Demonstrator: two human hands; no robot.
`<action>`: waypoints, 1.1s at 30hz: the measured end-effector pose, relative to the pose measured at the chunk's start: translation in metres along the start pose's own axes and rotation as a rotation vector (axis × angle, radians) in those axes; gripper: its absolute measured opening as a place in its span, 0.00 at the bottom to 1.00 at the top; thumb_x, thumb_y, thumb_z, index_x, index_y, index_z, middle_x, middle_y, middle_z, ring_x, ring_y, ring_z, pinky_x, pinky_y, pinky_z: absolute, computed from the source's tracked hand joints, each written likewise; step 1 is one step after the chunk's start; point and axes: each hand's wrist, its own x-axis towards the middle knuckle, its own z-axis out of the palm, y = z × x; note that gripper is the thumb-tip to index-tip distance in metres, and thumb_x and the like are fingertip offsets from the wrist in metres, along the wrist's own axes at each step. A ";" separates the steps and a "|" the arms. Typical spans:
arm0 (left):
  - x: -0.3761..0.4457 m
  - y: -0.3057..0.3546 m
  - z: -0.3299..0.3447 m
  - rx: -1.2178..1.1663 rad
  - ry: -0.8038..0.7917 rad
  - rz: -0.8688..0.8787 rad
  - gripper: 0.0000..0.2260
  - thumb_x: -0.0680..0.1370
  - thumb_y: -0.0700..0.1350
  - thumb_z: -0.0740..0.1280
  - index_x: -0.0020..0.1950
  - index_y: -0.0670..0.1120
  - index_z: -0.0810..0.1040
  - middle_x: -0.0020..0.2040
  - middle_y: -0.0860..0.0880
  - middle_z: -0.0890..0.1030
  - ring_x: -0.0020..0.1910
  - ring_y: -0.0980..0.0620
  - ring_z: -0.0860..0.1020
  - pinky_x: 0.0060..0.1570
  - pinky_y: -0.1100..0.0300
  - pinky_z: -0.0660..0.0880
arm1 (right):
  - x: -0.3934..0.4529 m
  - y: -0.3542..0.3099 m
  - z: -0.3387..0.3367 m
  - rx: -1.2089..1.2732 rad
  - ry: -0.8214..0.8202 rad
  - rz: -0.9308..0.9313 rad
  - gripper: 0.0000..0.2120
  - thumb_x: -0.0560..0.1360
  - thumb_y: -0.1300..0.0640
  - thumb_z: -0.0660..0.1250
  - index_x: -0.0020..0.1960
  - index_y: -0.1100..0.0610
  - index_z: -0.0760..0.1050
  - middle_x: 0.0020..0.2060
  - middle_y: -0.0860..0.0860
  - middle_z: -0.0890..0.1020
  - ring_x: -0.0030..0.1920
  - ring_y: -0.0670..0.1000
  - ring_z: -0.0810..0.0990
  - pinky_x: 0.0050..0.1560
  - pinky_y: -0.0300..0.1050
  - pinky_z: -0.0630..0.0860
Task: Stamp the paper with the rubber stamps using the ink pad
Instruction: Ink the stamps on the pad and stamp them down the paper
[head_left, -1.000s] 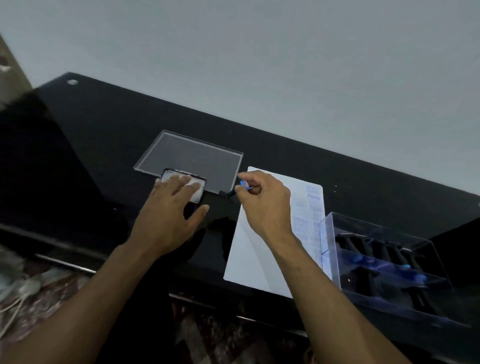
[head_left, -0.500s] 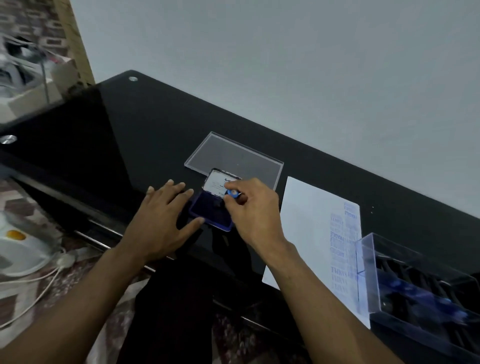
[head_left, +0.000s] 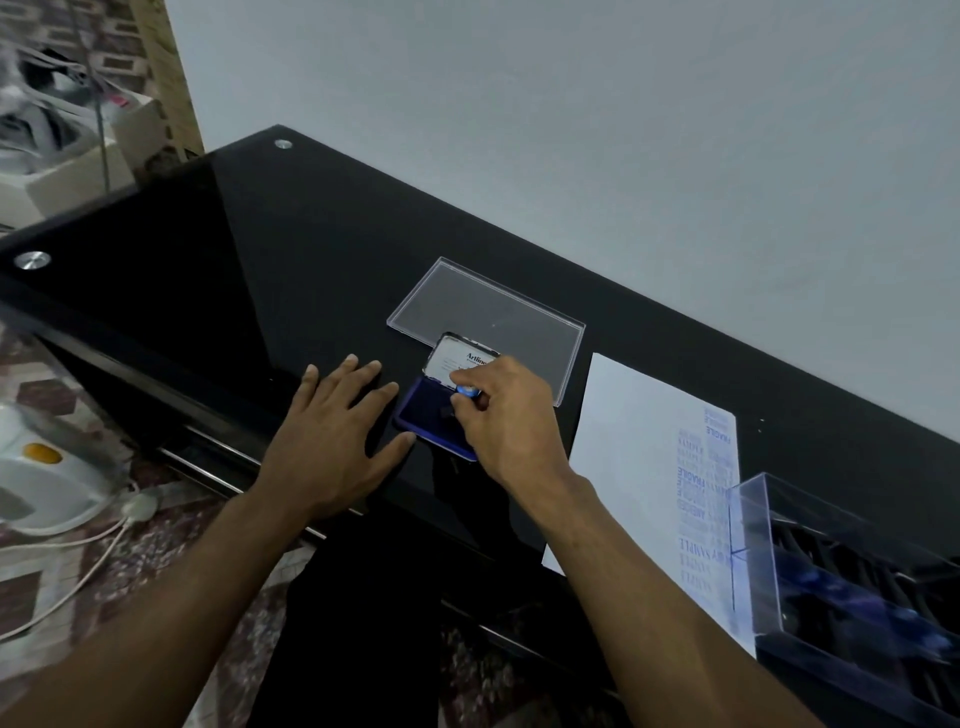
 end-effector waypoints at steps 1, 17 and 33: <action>0.000 0.000 0.000 0.007 -0.004 -0.004 0.37 0.76 0.72 0.47 0.76 0.52 0.69 0.79 0.48 0.64 0.81 0.48 0.55 0.79 0.41 0.49 | 0.001 0.001 0.000 -0.007 -0.002 0.002 0.12 0.78 0.58 0.69 0.61 0.55 0.81 0.56 0.53 0.82 0.55 0.50 0.79 0.60 0.45 0.77; 0.000 -0.001 0.004 0.012 0.017 -0.004 0.35 0.77 0.71 0.48 0.75 0.51 0.70 0.78 0.47 0.65 0.80 0.48 0.56 0.78 0.40 0.50 | 0.004 0.002 -0.007 -0.051 -0.079 -0.004 0.13 0.78 0.57 0.68 0.61 0.54 0.81 0.56 0.52 0.82 0.56 0.49 0.79 0.61 0.41 0.75; 0.000 -0.001 0.005 0.016 0.018 -0.002 0.35 0.77 0.71 0.49 0.75 0.52 0.70 0.78 0.48 0.65 0.80 0.48 0.55 0.78 0.40 0.50 | 0.006 0.008 -0.001 0.011 -0.021 0.004 0.11 0.76 0.57 0.71 0.57 0.54 0.83 0.53 0.51 0.81 0.52 0.48 0.79 0.57 0.46 0.78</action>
